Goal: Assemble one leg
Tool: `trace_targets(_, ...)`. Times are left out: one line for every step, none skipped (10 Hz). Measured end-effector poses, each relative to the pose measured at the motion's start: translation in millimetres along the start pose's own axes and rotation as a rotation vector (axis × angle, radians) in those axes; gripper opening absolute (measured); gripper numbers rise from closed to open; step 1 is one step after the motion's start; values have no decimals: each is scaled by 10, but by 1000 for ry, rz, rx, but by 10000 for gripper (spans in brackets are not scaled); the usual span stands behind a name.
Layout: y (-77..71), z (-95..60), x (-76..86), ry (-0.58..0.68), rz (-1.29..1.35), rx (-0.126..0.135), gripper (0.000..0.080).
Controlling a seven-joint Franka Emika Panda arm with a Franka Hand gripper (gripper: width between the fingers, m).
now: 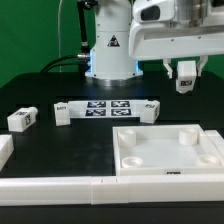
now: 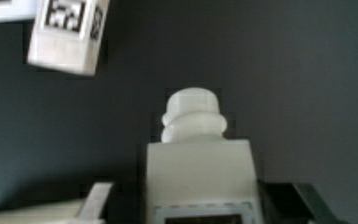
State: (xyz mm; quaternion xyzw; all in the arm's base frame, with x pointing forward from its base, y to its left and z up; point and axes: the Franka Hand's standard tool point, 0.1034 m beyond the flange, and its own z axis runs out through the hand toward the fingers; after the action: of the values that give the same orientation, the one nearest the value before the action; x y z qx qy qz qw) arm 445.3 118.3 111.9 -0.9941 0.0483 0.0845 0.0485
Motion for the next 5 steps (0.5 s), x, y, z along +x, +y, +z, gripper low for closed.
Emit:
trace_targets(-24, -58, 149, 92, -8, 10, 290)
trace_targets(-49, -52, 176, 185, -10, 20, 290)
trace_targets(-67, -45, 167, 293, -11, 32, 290)
trace_targets(-88, -27, 142, 370, -18, 41, 290)
trace_targets(-80, 8, 150, 371, -52, 34, 290)
